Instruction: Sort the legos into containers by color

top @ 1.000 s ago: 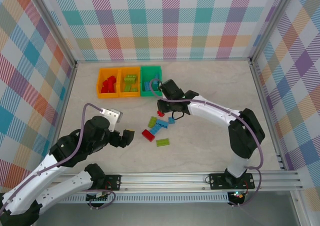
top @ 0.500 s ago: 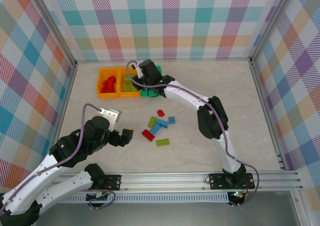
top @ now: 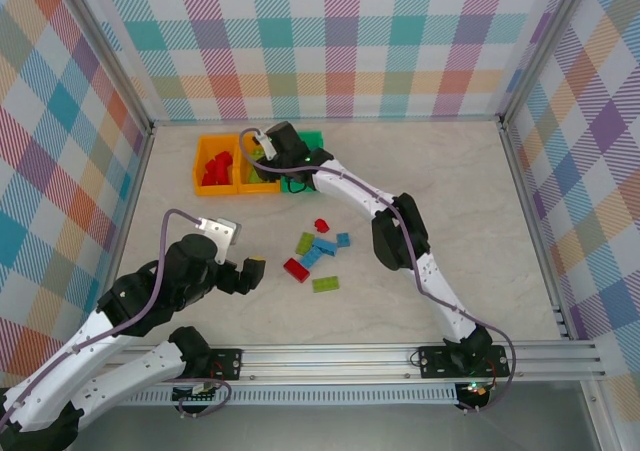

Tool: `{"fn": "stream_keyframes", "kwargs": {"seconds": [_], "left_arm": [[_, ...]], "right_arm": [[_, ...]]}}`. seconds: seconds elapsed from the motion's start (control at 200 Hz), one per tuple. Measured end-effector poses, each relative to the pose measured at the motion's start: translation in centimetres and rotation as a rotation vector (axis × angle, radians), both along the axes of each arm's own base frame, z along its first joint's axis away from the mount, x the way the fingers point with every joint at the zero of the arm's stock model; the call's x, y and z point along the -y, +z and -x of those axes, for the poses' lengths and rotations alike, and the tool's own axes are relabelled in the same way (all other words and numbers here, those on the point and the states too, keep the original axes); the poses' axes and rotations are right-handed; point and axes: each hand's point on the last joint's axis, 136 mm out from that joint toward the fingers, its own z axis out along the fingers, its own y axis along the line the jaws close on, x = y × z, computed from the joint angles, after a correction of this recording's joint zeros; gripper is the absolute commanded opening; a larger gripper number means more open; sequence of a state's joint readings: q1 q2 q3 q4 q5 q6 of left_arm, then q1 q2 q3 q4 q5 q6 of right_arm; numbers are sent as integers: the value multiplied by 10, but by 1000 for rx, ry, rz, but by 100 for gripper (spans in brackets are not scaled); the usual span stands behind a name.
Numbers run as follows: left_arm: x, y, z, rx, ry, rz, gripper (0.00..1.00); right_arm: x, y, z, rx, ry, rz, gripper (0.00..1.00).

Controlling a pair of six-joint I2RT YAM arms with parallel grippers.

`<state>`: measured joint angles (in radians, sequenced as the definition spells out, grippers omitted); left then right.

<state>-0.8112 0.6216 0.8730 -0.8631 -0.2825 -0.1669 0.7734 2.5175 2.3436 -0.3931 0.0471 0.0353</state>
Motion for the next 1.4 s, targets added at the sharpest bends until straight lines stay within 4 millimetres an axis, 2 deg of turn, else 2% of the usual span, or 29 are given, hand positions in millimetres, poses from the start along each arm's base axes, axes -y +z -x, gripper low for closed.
{"fn": "stream_keyframes", "kwargs": {"seconds": [0.115,0.245,0.405,0.505,0.585,0.66,0.775,0.87,0.955,1.185,1.245,1.4], "left_arm": [[0,0,0,0,0,0,100],[0,0,0,-1,-1,0,100],[5,-5,-1,-27,1,7,100],[16,-8,-4,-42,-12,44,100],[23,-14,-7,-50,-20,64,100],[29,-20,-9,-65,-26,63,100],[36,-25,-15,-77,-26,61,100],[38,-29,-16,-87,-21,67,100],[39,-31,-17,-91,-17,77,100],[36,-35,-13,-102,5,102,100],[35,-35,-12,-104,11,112,100],[34,-34,-11,-106,21,129,100]], "right_arm": [[9,5,11,-22,4,15,37],[33,27,37,-40,5,15,39],[88,62,91,-42,-39,-42,46],[125,63,120,-53,-99,-61,49],[151,45,138,-88,-153,-43,54],[174,16,151,-151,-217,-10,63],[210,-31,159,-270,-341,38,71],[229,-51,160,-331,-419,68,77],[232,-64,156,-360,-451,86,78],[225,-104,155,-452,-481,118,69],[225,-112,156,-465,-491,128,64],[226,-112,154,-471,-512,115,48]]}}
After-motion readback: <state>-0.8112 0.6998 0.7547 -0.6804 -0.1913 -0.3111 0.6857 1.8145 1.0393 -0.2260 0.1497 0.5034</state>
